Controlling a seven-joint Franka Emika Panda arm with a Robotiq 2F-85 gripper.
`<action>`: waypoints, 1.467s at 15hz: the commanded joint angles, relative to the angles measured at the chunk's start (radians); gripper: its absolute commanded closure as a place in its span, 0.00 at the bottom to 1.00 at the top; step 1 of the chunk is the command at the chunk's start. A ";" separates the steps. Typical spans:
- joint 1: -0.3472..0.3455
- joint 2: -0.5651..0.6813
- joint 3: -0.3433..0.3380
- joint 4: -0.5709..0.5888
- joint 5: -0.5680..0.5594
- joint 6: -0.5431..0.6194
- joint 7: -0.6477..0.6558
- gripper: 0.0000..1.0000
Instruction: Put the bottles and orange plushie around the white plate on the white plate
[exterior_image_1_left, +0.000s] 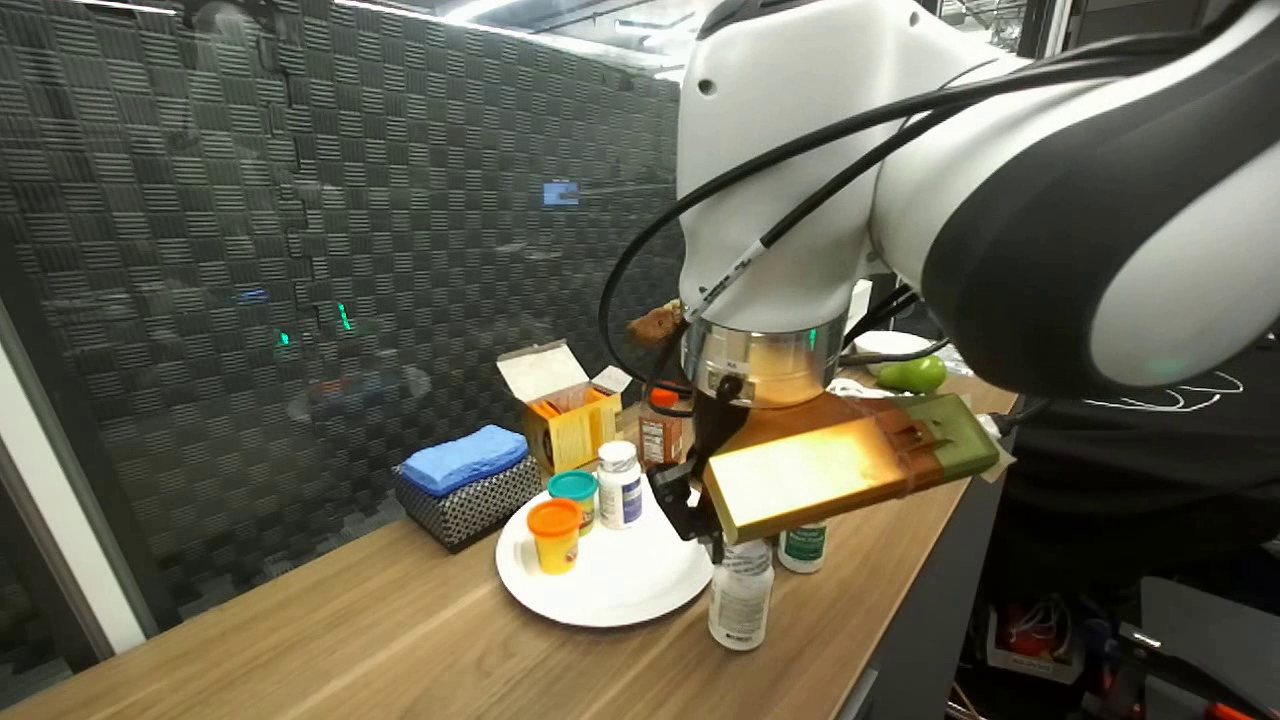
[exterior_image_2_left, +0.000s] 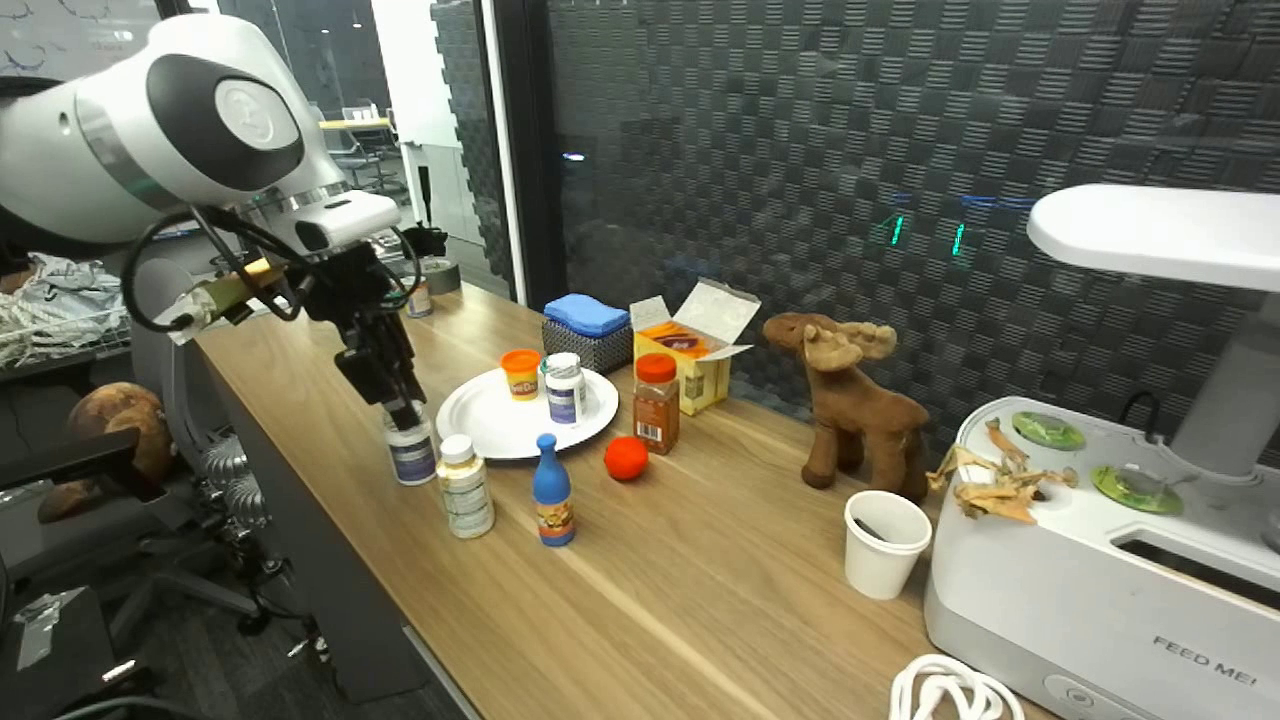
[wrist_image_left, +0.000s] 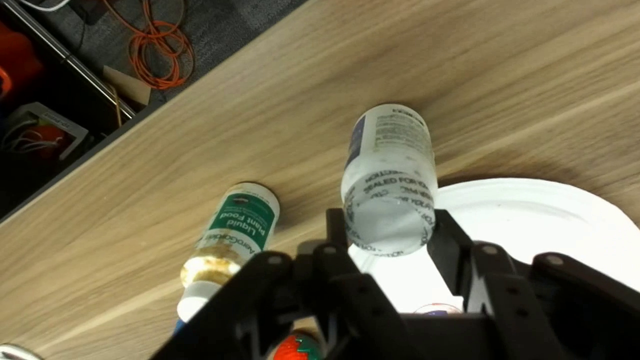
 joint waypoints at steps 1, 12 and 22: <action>-0.023 -0.012 0.014 -0.002 0.001 0.021 -0.005 0.80; -0.036 -0.020 0.026 0.127 0.031 -0.107 -0.128 0.80; -0.030 0.120 0.010 0.275 -0.115 -0.129 -0.231 0.80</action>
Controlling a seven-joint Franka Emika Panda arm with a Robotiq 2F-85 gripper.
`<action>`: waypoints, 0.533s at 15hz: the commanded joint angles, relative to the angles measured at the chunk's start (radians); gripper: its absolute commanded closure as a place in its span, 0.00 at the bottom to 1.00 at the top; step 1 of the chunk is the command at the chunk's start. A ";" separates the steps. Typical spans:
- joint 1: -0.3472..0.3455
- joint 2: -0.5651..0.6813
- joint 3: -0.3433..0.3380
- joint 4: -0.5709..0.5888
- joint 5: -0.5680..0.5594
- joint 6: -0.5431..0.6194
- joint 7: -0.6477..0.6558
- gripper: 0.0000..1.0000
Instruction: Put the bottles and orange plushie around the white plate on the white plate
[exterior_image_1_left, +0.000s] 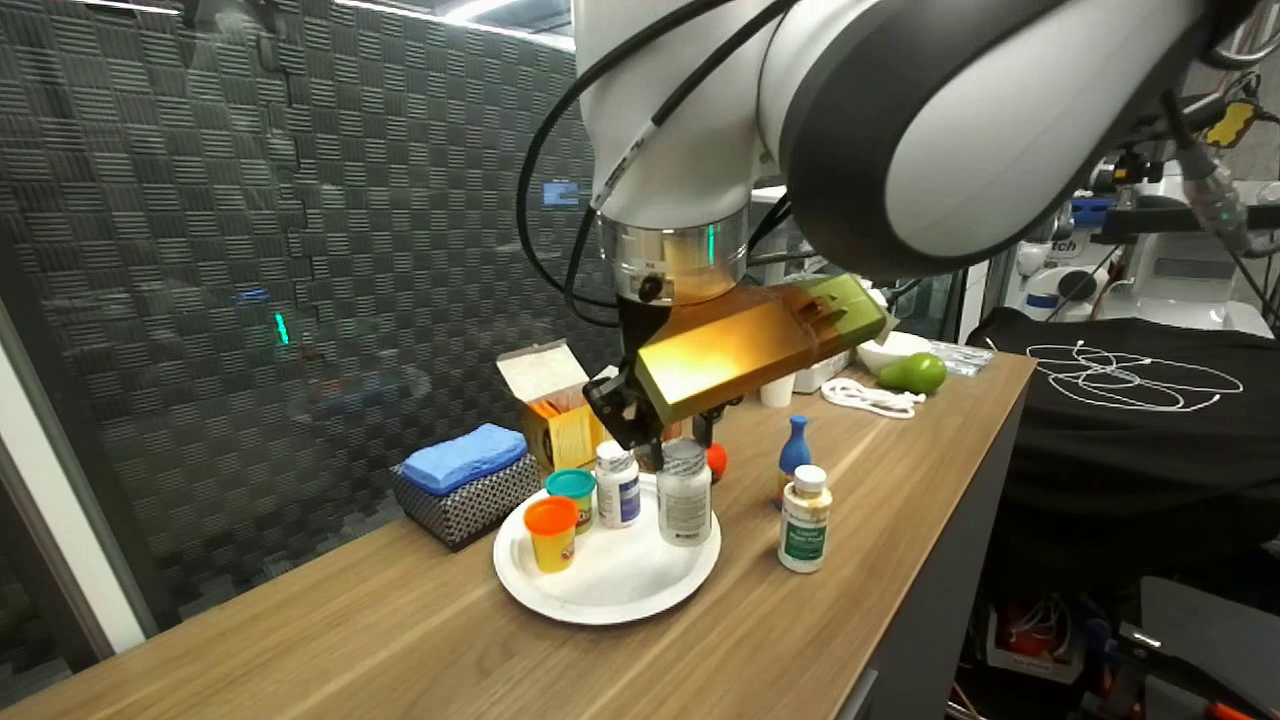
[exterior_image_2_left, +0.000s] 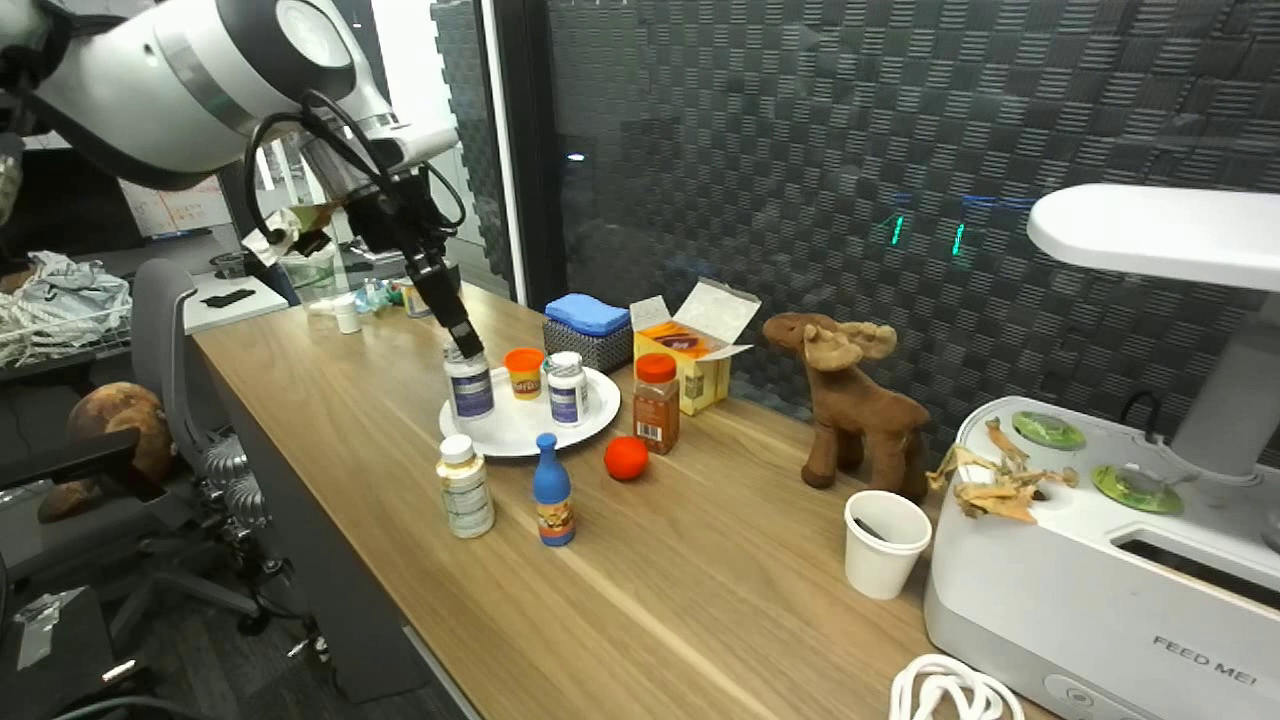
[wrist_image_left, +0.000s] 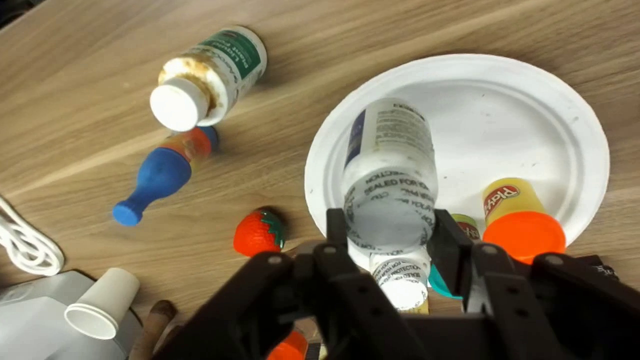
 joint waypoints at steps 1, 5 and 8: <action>0.003 0.085 -0.007 0.072 -0.080 0.011 -0.024 0.80; 0.013 0.146 -0.028 0.108 -0.165 0.004 -0.008 0.80; 0.016 0.177 -0.043 0.130 -0.223 0.012 0.004 0.80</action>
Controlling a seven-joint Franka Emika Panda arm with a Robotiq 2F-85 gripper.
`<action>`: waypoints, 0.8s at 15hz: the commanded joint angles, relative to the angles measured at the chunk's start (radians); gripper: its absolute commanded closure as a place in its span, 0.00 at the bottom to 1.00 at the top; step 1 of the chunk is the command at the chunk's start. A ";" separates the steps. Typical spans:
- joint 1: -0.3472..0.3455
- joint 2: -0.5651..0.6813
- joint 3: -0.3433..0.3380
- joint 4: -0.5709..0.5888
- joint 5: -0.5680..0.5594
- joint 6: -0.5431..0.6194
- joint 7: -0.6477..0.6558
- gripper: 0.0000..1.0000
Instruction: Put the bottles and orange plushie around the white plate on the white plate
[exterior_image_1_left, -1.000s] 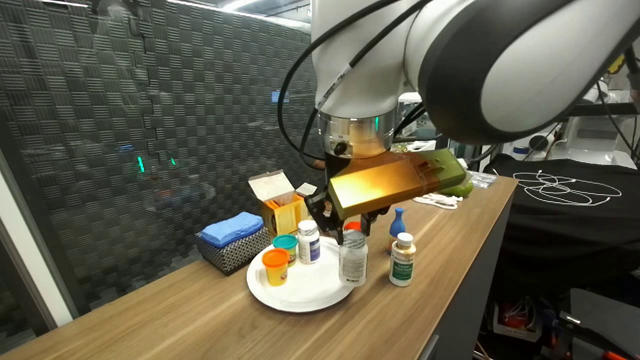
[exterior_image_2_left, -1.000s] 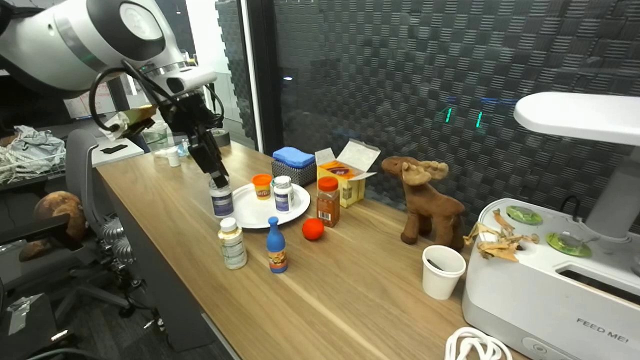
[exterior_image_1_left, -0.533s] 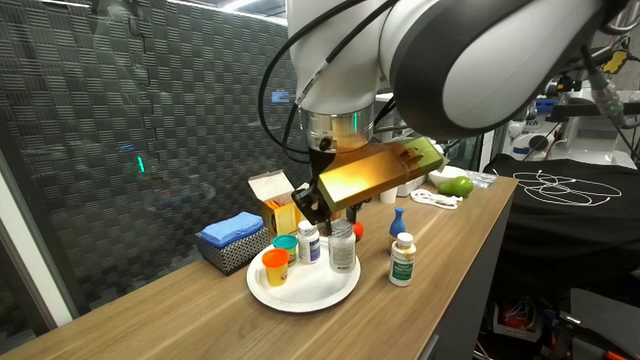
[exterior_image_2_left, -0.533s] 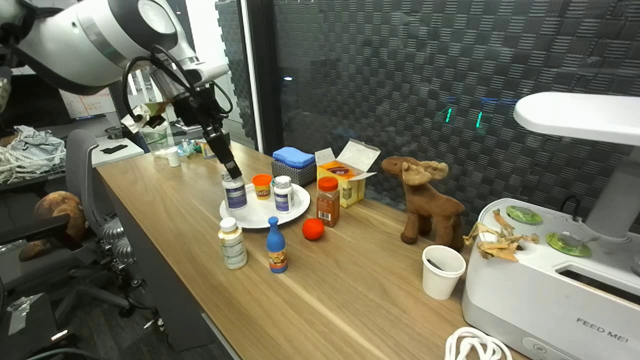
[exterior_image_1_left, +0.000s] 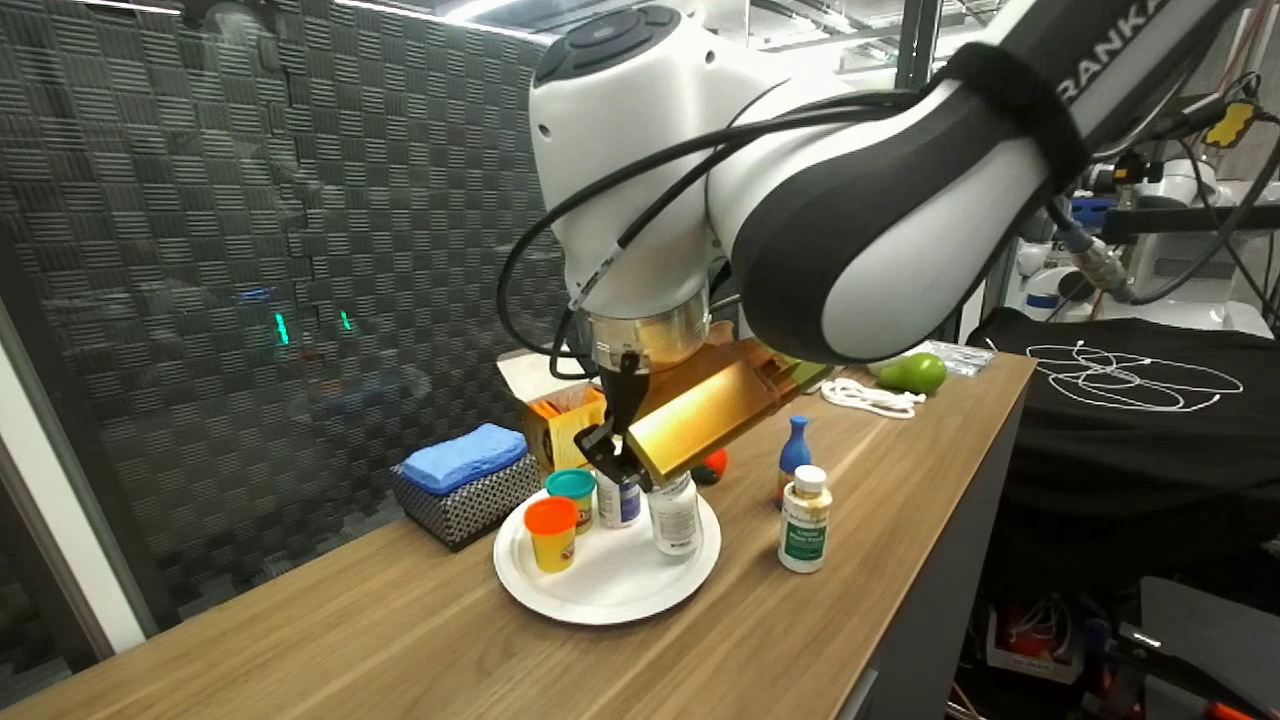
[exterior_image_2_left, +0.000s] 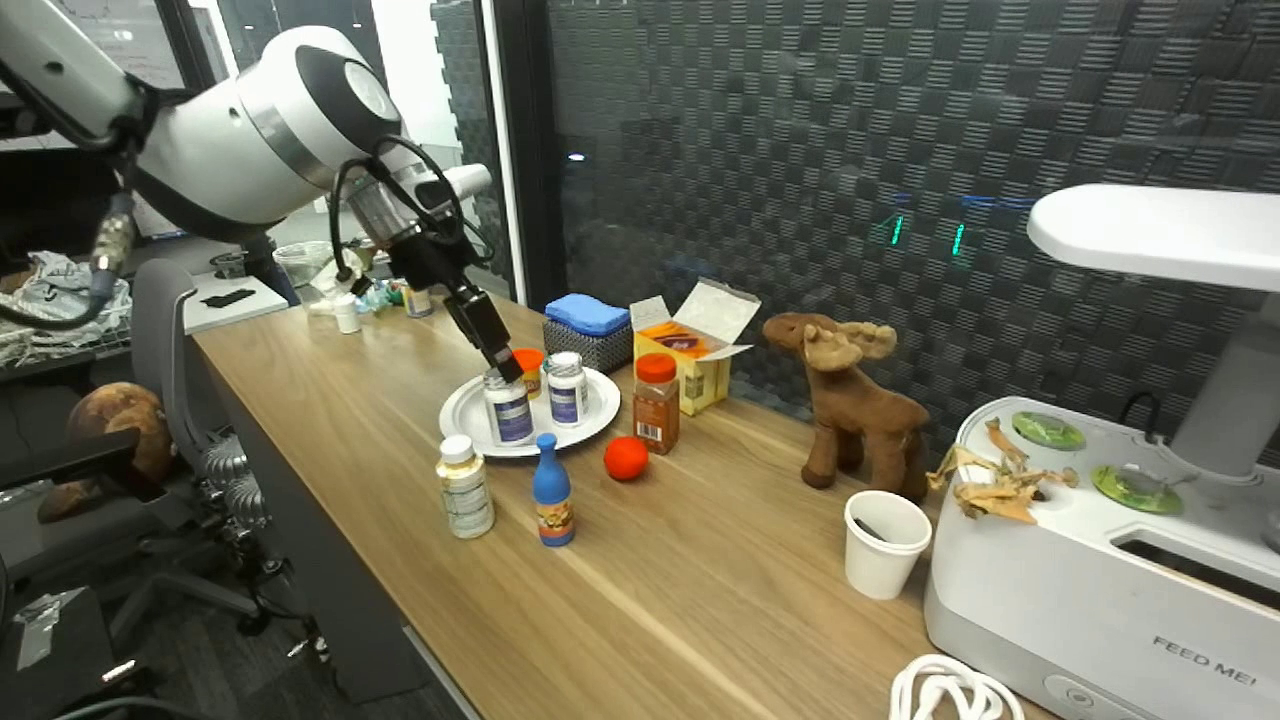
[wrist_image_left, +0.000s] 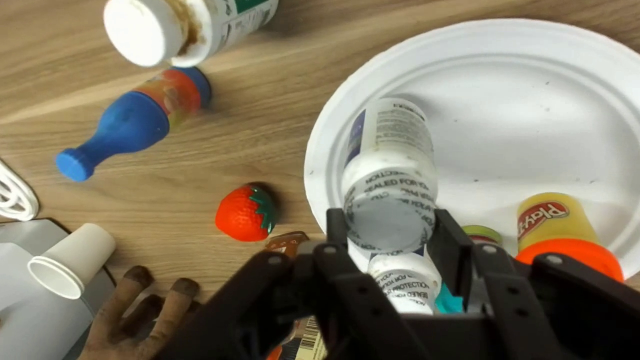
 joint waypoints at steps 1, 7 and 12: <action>0.013 0.038 -0.024 0.049 -0.062 0.013 0.010 0.80; 0.002 0.064 -0.040 0.046 -0.045 0.084 0.031 0.80; 0.009 0.047 -0.062 0.027 -0.063 0.098 0.051 0.30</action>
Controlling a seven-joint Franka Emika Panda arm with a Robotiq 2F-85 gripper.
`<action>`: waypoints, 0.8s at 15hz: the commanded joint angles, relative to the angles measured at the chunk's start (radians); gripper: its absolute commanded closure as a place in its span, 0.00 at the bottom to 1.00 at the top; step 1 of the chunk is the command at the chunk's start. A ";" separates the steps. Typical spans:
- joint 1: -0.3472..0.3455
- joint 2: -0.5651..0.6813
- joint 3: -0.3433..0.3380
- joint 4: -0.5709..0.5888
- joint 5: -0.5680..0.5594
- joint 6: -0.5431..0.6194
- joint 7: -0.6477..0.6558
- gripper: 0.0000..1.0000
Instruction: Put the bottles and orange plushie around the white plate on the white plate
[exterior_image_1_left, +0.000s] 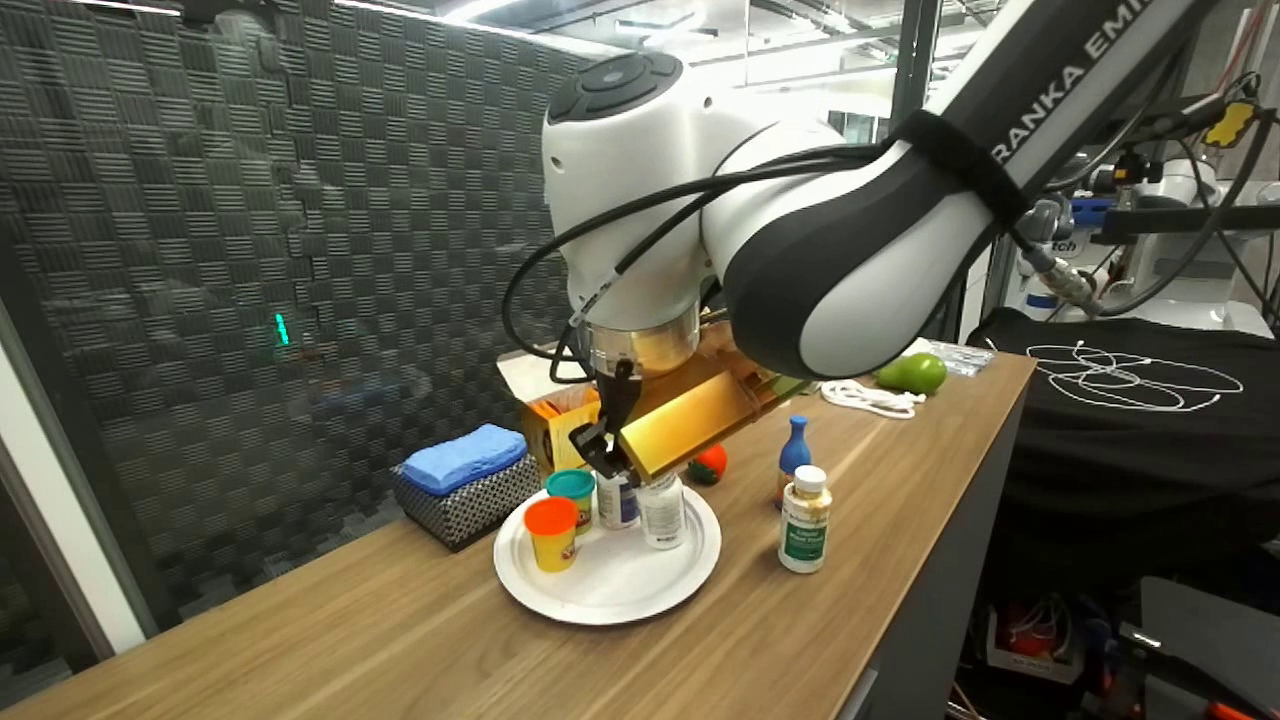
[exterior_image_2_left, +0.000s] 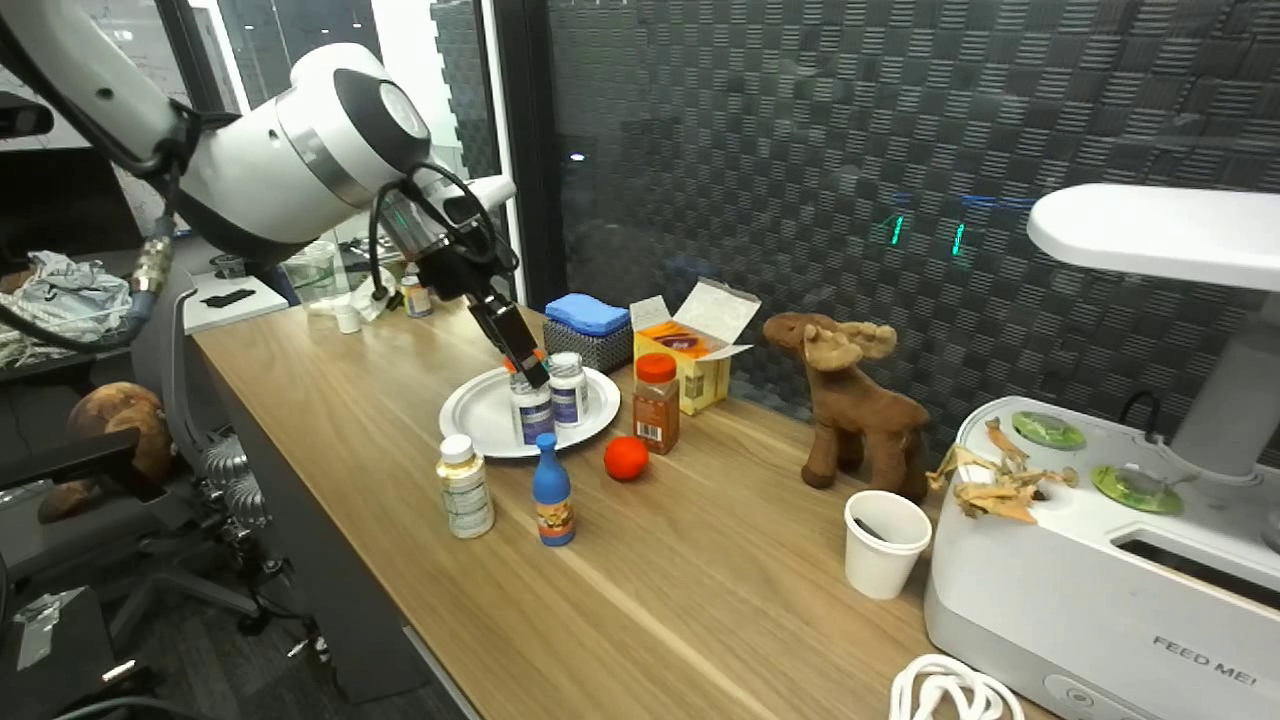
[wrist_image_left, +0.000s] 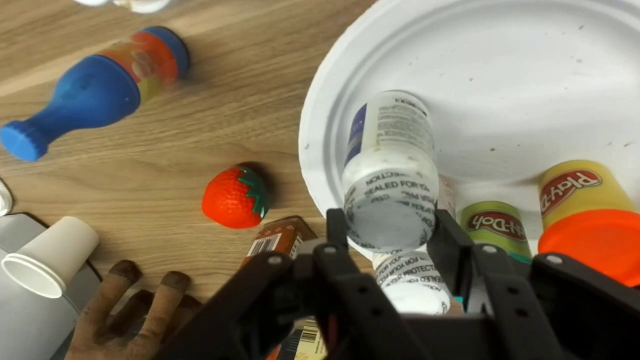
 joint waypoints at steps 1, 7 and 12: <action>0.012 -0.013 -0.015 -0.007 -0.028 0.013 0.025 0.29; 0.014 -0.095 -0.009 -0.030 -0.026 -0.017 0.025 0.00; -0.038 -0.086 -0.030 0.005 0.012 0.022 0.044 0.00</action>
